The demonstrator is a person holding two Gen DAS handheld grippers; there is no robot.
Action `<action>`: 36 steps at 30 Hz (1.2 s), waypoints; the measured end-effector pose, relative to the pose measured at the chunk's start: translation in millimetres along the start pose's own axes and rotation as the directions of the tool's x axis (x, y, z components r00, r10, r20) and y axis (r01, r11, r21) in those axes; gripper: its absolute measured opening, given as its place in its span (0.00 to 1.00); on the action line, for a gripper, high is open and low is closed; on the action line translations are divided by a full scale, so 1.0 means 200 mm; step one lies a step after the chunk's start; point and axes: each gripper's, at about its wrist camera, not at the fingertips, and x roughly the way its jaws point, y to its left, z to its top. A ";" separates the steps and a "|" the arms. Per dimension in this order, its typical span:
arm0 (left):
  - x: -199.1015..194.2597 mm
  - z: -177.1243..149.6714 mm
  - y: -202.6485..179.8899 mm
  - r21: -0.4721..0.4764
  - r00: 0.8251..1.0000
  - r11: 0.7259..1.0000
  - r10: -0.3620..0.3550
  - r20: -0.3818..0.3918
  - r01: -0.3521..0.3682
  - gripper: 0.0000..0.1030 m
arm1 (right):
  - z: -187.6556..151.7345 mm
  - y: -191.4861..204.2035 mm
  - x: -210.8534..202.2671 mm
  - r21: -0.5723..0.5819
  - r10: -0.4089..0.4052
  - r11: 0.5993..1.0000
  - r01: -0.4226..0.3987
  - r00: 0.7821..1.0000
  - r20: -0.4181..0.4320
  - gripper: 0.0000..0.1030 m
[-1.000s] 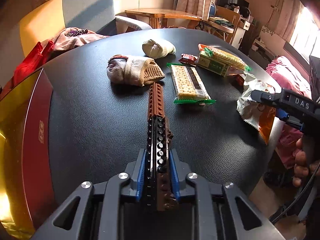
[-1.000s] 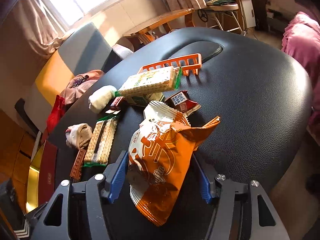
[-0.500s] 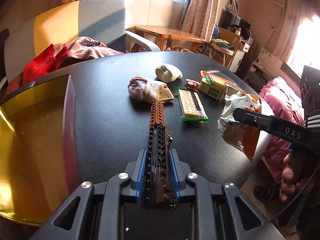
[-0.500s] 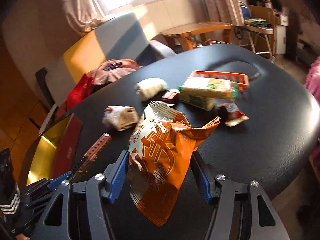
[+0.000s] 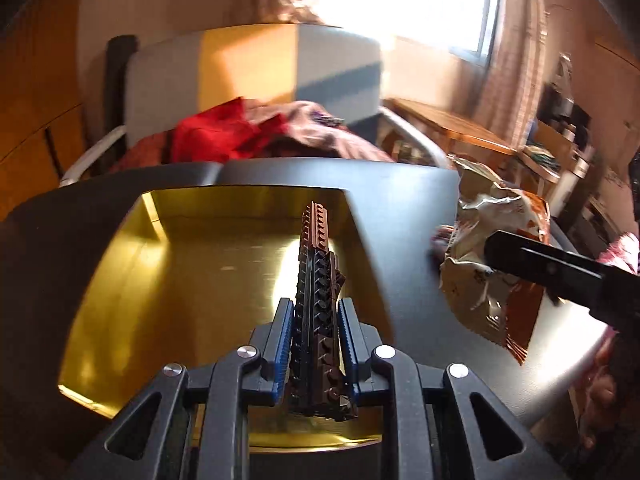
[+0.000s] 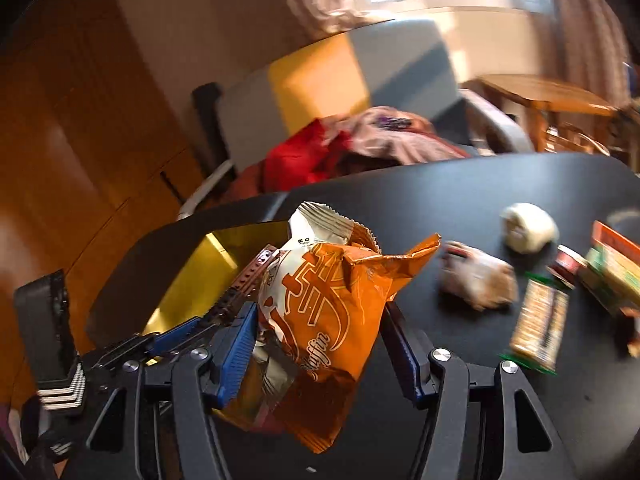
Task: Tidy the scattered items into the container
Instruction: 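Carry the brick bar and chip bag into the gold tray and open both tools, then grasp the white sock with the left tool while the right tool approaches the green cracker pack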
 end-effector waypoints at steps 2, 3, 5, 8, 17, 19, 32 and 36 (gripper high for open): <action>0.02 0.00 0.10 -0.025 0.999 0.999 0.037 -0.012 -0.037 0.22 | 0.03 0.11 0.11 -0.039 0.034 0.999 -0.035 0.999 -0.034 0.60; 0.04 0.00 0.14 -0.038 0.998 0.998 0.052 -0.022 -0.052 0.22 | 0.04 0.15 0.16 -0.051 0.044 0.998 -0.046 0.998 -0.054 0.60; 0.07 -0.01 0.23 -0.066 0.996 0.995 0.075 -0.041 -0.077 0.22 | 0.04 0.23 0.27 -0.084 0.054 0.995 -0.062 0.994 -0.100 0.60; 0.11 -0.04 0.32 -0.105 0.993 0.988 0.104 -0.063 -0.111 0.22 | 0.00 0.32 0.40 -0.133 0.053 0.988 -0.075 0.985 -0.165 0.60; 0.14 -0.06 0.41 -0.140 0.990 0.982 0.119 -0.072 -0.128 0.24 | -0.07 0.40 0.66 -0.207 -0.007 0.977 -0.049 0.965 -0.262 0.64; 0.12 -0.06 0.41 -0.146 0.991 0.981 0.116 -0.066 -0.125 0.24 | -0.07 0.41 0.65 -0.219 -0.014 0.975 -0.042 0.969 -0.248 0.65; -0.01 -0.02 0.20 -0.118 1.000 0.993 0.008 -0.017 -0.010 0.34 | -0.05 0.13 0.30 -0.043 -0.037 0.999 0.033 0.995 -0.094 0.74; -0.02 0.00 0.00 -0.044 0.997 0.996 -0.076 -0.028 0.075 0.37 | -0.07 -0.17 0.15 0.071 -0.127 0.989 0.132 0.990 -0.062 0.74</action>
